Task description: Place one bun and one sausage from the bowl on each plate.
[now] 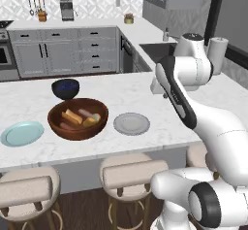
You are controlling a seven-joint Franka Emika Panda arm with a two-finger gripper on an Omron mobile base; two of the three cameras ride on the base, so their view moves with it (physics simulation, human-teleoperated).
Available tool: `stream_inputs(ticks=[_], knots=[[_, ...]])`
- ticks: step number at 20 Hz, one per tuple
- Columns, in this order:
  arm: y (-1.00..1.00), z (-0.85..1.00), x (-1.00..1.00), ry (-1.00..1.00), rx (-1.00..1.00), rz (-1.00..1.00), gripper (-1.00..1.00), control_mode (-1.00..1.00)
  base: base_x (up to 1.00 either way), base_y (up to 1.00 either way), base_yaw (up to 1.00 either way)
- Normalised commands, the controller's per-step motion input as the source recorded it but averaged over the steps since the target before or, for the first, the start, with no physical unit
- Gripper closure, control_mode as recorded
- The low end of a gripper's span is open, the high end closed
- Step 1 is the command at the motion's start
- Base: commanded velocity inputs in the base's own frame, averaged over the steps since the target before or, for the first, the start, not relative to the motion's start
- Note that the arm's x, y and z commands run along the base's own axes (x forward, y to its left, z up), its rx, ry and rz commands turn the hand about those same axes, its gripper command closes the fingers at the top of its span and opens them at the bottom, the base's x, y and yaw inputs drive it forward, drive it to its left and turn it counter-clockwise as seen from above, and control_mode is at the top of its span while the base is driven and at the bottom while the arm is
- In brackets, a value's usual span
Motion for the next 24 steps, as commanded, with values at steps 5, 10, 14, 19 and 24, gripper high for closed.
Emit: stream_inputs(ticks=[5, 10, 14, 19, 24], knots=[[0.00, 0.00, 0.00, 0.00, 0.00, 0.00, -1.00, 1.00, -0.09, 0.08, 0.00], [0.00, 0.00, 0.00, 0.00, 0.00, 0.00, -1.00, 1.00, -0.25, 0.90, 0.00], [0.00, 0.00, 0.00, 0.00, 0.00, 0.00, -1.00, 1.00, -0.06, 0.92, 0.00], [0.00, 0.00, 0.00, 0.00, 0.00, 0.00, -1.00, 1.00, 0.00, 0.61, 0.00], [0.00, 0.00, 0.00, 0.00, 0.00, 0.00, -1.00, 1.00, 0.47, 0.22, 0.00]])
